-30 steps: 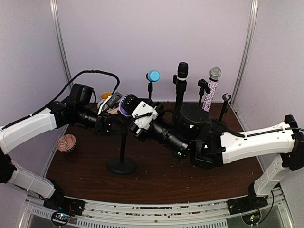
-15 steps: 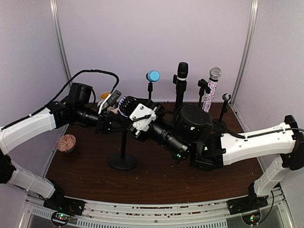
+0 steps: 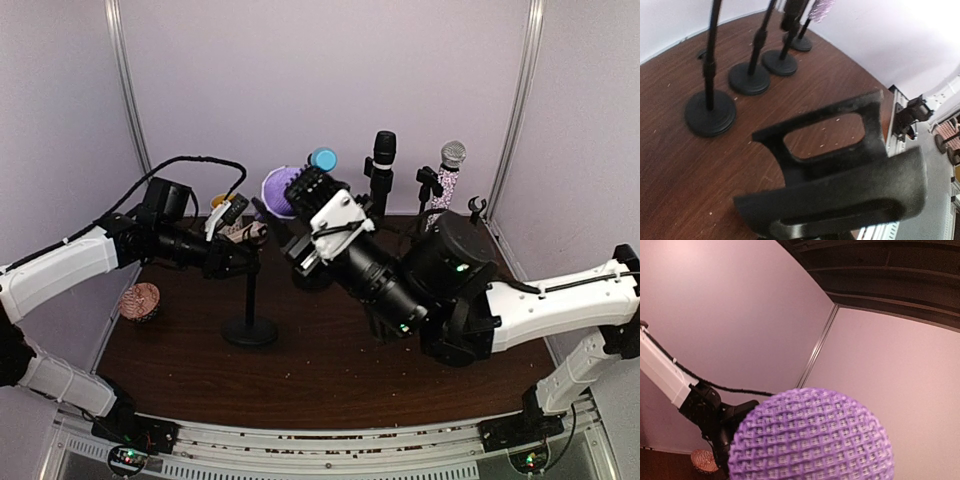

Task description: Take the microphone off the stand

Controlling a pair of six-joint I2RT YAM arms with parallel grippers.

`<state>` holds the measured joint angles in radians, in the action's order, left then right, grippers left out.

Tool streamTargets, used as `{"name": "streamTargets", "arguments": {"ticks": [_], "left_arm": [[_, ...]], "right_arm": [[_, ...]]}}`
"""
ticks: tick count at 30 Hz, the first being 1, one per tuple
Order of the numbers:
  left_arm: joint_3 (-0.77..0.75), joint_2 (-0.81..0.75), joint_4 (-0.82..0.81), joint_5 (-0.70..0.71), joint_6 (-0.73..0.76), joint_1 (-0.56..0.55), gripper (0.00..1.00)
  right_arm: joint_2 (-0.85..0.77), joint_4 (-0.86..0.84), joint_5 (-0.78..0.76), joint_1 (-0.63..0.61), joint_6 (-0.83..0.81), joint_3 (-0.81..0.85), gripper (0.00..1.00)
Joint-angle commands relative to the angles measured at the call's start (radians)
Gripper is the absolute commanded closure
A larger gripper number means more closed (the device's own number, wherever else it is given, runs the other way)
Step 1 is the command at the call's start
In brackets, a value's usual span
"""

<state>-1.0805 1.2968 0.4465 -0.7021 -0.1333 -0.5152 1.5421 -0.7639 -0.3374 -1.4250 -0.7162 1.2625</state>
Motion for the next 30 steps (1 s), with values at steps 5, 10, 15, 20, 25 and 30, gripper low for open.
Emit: {"name": "streamTargets", "arguments": {"ticks": [5, 10, 15, 20, 25, 30], "left_arm": [[0.002, -0.001, 0.02, 0.065, -0.004, 0.035, 1.0], [-0.017, -0.011, 0.054, 0.054, 0.117, 0.04, 1.0], [-0.041, -0.012, 0.075, 0.034, 0.162, 0.067, 1.0], [-0.067, -0.011, 0.076, 0.015, 0.182, 0.077, 1.0], [-0.094, -0.009, 0.092, 0.007, 0.225, 0.078, 1.0], [-0.113, -0.004, 0.095, 0.012, 0.238, 0.093, 1.0]], "right_arm": [[-0.095, -0.148, -0.084, -0.007, 0.012, 0.021, 0.76], [-0.166, -0.065, -0.255, 0.047, 0.233, -0.099, 0.81], [-0.297, 0.013, -0.431, 0.136, 0.651, -0.318, 0.87], [-0.409, 0.301, -0.517, 0.253, 1.115, -0.467, 0.9], [-0.467, 0.681, -0.522, 0.387, 1.522, -0.504, 0.98], [-0.526, 0.795, -0.506, 0.48, 1.689, -0.586, 0.99]]}}
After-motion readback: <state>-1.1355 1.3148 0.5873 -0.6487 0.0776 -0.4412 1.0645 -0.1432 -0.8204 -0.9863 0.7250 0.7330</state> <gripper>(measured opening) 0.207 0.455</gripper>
